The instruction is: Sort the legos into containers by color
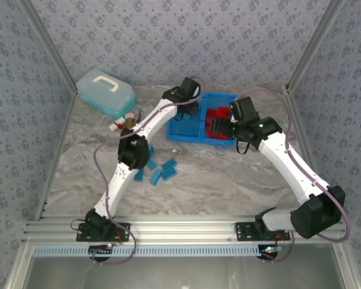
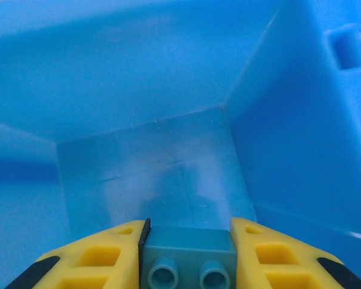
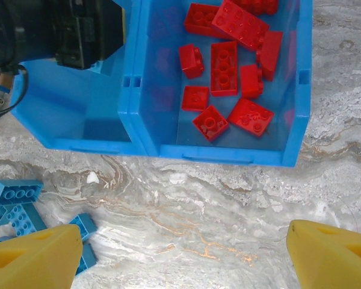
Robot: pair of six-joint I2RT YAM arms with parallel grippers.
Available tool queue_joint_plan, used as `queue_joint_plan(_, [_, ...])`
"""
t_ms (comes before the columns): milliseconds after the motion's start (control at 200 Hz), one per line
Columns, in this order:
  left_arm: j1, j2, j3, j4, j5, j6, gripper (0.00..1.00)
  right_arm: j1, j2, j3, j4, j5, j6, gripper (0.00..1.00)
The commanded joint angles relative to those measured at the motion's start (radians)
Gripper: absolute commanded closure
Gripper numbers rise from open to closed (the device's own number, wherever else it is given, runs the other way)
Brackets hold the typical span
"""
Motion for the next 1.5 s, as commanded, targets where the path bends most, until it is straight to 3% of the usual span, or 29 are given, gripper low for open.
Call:
queue_joint_plan(0, [-0.005, 0.010, 0.050, 0.027, 0.001, -0.046, 0.48, 0.011, -0.023, 0.034, -0.045, 0.020, 0.014, 0.09])
queue_joint_plan(110, [-0.015, -0.025, 0.066, 0.027, 0.008, -0.003, 0.26, 0.016, -0.033, 0.045, -0.057, 0.024, 0.008, 0.09])
queue_joint_plan(380, [-0.040, -0.274, 0.005, -0.085, 0.069, 0.147, 0.27, 0.019, -0.058, 0.054, -0.063, 0.043, 0.003, 0.09])
queue_joint_plan(585, [-0.064, -0.715, -0.580, 0.009, 0.165, 0.271, 0.27, 0.025, -0.057, 0.016, -0.026, 0.011, -0.005, 0.08])
queue_joint_plan(774, [-0.045, -1.024, -1.044, 0.032, -0.012, 0.262, 0.26, 0.035, -0.054, -0.005, -0.005, -0.008, -0.019, 0.08])
queue_joint_plan(914, [0.040, -1.169, -1.293, 0.104, 0.050, 0.187, 0.25, 0.038, -0.041, -0.004, -0.001, -0.015, -0.028, 0.08])
queue_joint_plan(1074, [0.163, -1.179, -1.448, 0.210, 0.231, 0.098, 0.11, 0.045, -0.021, 0.001, 0.000, -0.021, -0.032, 0.08])
queue_joint_plan(1254, [0.217, -1.097, -1.477, 0.283, 0.271, 0.087, 0.07, 0.051, -0.013, 0.004, 0.000, -0.021, -0.029, 0.07])
queue_joint_plan(1354, [0.219, -1.041, -1.475, 0.311, 0.253, 0.113, 0.12, 0.053, -0.014, 0.003, -0.004, -0.015, -0.025, 0.07])
queue_joint_plan(1494, [0.219, -0.952, -1.449, 0.331, 0.221, 0.131, 0.33, 0.054, -0.014, 0.005, -0.007, -0.012, -0.023, 0.07])
